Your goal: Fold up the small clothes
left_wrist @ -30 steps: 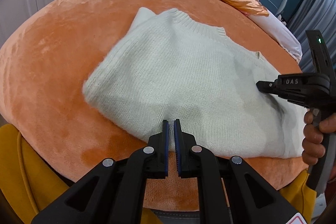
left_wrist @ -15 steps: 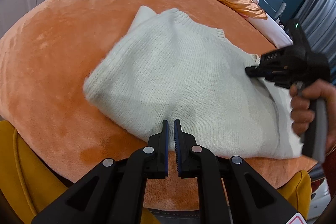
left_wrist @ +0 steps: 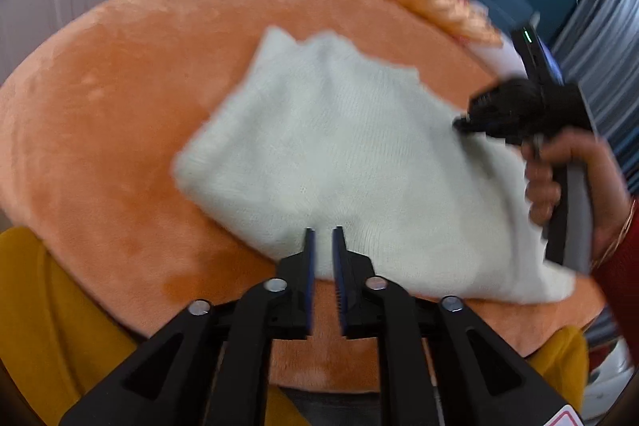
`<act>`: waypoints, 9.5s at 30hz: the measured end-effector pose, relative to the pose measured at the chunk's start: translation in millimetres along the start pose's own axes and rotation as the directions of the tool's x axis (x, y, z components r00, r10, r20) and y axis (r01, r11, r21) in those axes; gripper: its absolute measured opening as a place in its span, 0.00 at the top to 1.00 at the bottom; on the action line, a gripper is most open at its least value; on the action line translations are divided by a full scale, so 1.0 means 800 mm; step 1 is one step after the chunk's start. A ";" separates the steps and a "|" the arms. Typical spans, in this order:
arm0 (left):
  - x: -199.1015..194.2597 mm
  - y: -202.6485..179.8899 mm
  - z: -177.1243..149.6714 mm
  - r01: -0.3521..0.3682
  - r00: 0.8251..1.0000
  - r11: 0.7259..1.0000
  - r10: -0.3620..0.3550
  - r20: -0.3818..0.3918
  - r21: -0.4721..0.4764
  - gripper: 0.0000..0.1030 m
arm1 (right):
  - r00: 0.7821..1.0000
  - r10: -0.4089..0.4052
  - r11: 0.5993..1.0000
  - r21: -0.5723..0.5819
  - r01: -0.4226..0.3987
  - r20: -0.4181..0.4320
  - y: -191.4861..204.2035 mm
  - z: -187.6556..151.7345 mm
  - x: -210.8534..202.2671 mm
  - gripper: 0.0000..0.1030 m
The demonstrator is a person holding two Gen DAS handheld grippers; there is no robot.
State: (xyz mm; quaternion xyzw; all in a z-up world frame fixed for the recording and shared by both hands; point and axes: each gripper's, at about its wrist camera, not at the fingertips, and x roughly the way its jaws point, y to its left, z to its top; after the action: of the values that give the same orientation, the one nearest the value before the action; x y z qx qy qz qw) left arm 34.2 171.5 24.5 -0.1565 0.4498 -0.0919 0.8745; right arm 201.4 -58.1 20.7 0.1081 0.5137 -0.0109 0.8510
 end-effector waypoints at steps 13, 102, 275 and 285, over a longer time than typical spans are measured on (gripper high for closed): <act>0.041 0.055 0.043 0.020 0.997 0.964 -0.037 -0.062 -0.265 0.58 | 0.990 0.138 0.990 -0.023 -0.137 0.010 -0.034 -0.141 -0.059 0.94; 0.093 -0.276 -0.047 -0.004 0.987 0.904 0.073 -0.144 0.428 0.85 | 0.883 0.367 0.850 0.280 -0.446 0.292 -0.336 -0.149 -0.191 0.93; 0.085 -0.279 -0.065 0.225 0.915 0.917 -0.084 -0.394 0.329 0.28 | 0.944 0.331 0.872 0.385 -0.300 -0.014 -0.333 -0.269 -0.134 0.64; -0.045 -0.284 0.008 0.316 0.947 0.859 -0.262 -0.184 0.403 0.53 | 0.925 0.285 0.942 0.105 -0.319 0.251 -0.240 -0.215 -0.287 0.69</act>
State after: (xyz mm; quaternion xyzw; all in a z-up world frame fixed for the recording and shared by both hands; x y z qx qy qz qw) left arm 13.6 -28.7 136.4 -0.0211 0.4428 -0.3279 0.8343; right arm -81.6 -233.2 111.8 0.2453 0.3858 0.0711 0.8865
